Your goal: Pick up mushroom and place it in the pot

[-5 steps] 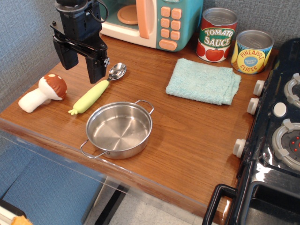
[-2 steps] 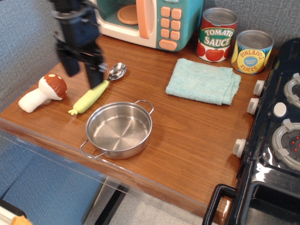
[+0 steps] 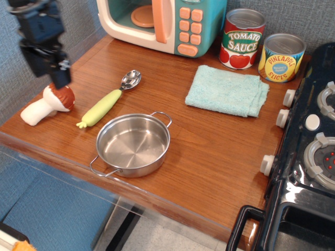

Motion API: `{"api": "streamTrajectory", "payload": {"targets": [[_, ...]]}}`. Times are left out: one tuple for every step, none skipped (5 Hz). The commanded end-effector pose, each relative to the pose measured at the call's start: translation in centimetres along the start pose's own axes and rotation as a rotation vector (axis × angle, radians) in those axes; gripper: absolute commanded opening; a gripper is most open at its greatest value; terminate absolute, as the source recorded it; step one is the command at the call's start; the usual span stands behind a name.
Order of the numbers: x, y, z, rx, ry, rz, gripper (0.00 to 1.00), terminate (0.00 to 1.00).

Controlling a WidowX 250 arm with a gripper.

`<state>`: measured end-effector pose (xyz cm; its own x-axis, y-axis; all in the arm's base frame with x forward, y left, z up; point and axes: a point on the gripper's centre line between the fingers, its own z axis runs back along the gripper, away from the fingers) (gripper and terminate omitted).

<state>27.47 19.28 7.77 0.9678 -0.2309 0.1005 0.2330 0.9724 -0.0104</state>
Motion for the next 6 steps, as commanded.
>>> {"api": "streamTrajectory", "payload": {"targets": [[0.3, 1.2, -1.8, 0.054, 0.035, -0.021, 1.00, 0.00], [0.5, 0.1, -3.2, 0.015, 0.021, -0.024, 1.00, 0.00], [0.8, -0.6, -3.8, -0.005, 0.020, -0.024, 1.00, 0.00], [1.0, -0.2, -4.2, -0.034, 0.014, 0.008, 0.00, 0.00], [1.8, 0.1, -3.3, -0.039, -0.004, 0.030, 0.00, 0.00], [2.6, 0.3, -2.0, -0.022, -0.024, 0.038, 0.00, 0.00]]}}
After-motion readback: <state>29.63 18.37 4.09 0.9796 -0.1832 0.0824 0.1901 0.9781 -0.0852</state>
